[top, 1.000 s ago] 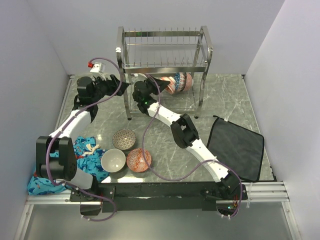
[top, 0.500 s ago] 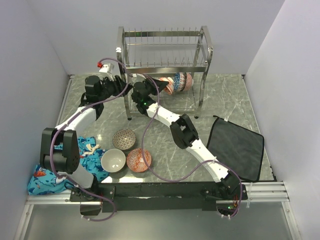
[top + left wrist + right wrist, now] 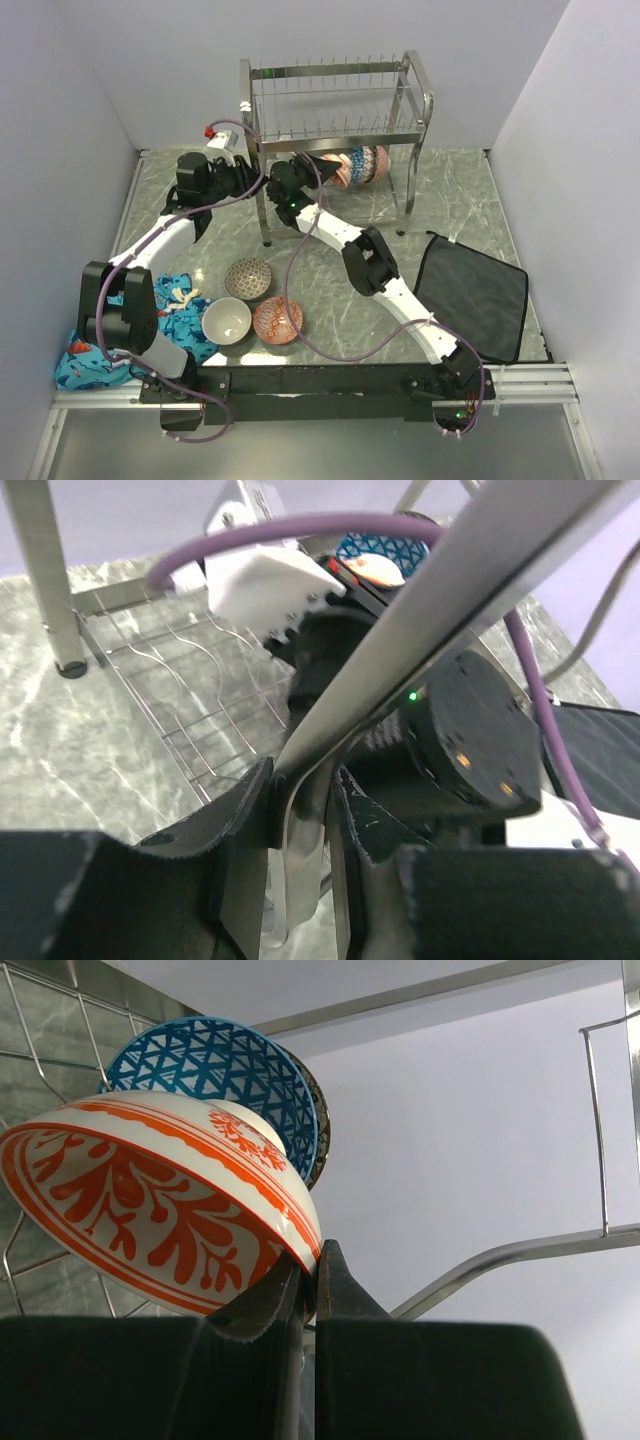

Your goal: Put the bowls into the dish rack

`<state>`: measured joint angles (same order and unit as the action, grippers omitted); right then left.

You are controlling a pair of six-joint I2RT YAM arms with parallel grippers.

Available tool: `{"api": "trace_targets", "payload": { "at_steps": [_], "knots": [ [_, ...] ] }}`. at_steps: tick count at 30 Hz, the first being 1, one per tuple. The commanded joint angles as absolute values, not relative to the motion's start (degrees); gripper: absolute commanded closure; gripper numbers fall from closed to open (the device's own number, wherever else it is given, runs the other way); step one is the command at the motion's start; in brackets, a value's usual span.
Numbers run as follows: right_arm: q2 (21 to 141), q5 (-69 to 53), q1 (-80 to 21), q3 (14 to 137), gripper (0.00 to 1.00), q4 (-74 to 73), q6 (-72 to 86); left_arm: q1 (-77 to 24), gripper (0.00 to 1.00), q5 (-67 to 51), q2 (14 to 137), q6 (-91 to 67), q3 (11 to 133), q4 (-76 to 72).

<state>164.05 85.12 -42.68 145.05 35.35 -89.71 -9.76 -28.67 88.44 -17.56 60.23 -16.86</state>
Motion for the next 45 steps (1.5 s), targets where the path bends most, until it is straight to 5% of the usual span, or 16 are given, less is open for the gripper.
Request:
{"api": "trace_targets", "payload": {
  "at_steps": [1,5,9,18,45],
  "knots": [
    [159.6,89.6,-41.9,145.3,1.00,36.6,-89.0,-13.2,0.82,-33.0,84.8,-20.6,60.3,-17.0],
    [159.0,89.2,-41.5,145.5,1.00,36.9,-89.6,-13.4,0.77,-31.7,84.5,-20.0,60.2,-14.9],
    [158.6,89.0,-41.2,144.9,1.00,37.1,-89.6,-13.6,0.51,-30.0,84.8,-19.3,60.1,-13.4],
    [159.2,88.5,-40.3,145.9,1.00,37.2,-89.7,-14.2,0.36,-28.7,86.0,-19.1,60.1,-12.6],
    [161.7,82.7,-39.0,147.8,1.00,37.6,-91.3,-15.7,0.21,-26.5,88.2,-17.8,60.9,-10.1]
  ]
}}
